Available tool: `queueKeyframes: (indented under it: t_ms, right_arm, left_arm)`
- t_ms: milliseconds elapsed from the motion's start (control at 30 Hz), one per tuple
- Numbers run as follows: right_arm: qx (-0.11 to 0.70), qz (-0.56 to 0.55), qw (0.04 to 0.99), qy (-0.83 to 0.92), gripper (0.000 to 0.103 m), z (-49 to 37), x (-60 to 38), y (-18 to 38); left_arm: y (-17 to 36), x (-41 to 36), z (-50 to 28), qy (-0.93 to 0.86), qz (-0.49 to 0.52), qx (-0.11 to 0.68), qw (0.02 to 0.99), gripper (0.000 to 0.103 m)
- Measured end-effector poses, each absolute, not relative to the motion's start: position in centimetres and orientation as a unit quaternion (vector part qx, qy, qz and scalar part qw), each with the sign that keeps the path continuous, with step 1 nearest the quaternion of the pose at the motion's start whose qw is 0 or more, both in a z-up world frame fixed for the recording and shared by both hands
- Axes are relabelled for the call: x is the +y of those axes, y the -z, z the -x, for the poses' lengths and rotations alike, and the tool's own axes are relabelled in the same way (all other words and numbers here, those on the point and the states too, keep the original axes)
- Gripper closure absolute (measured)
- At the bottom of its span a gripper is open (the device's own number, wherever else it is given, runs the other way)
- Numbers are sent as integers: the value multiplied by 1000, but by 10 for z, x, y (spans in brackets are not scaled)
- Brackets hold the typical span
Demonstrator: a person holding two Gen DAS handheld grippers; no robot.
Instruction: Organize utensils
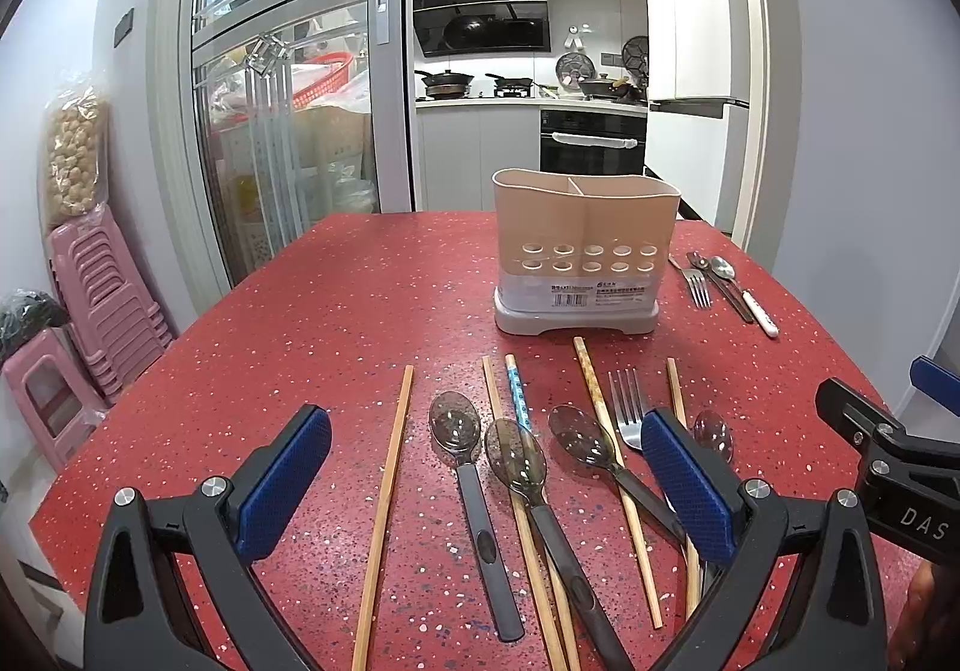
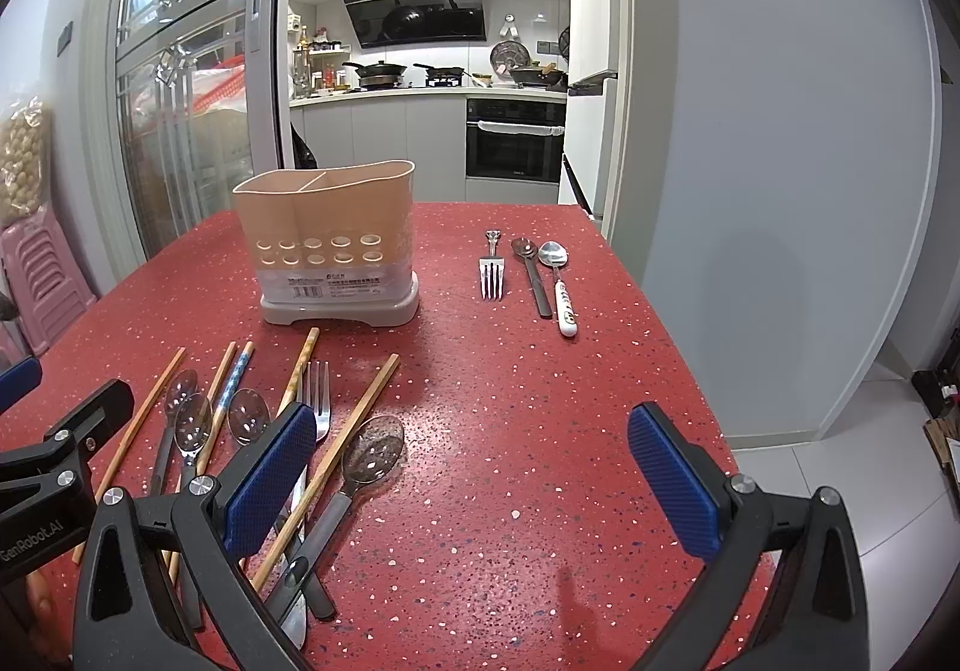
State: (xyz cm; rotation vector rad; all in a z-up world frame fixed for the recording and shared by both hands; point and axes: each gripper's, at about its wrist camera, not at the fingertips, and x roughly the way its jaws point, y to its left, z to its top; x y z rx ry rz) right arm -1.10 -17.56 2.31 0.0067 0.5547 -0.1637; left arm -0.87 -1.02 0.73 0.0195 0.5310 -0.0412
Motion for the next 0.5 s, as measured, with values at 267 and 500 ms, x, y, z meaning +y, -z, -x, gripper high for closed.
queueKeyframes:
  t_ms: [267,500]
  right_arm:
    - [274,-3,958,80,0,11,-175,-23]
    - [275,-4,958,80,0,12,-175,-21]
  left_arm:
    - [-6,-10,9,20,-10,264,964,0]
    - [-5,-10,9,19,-9,264,964,0]
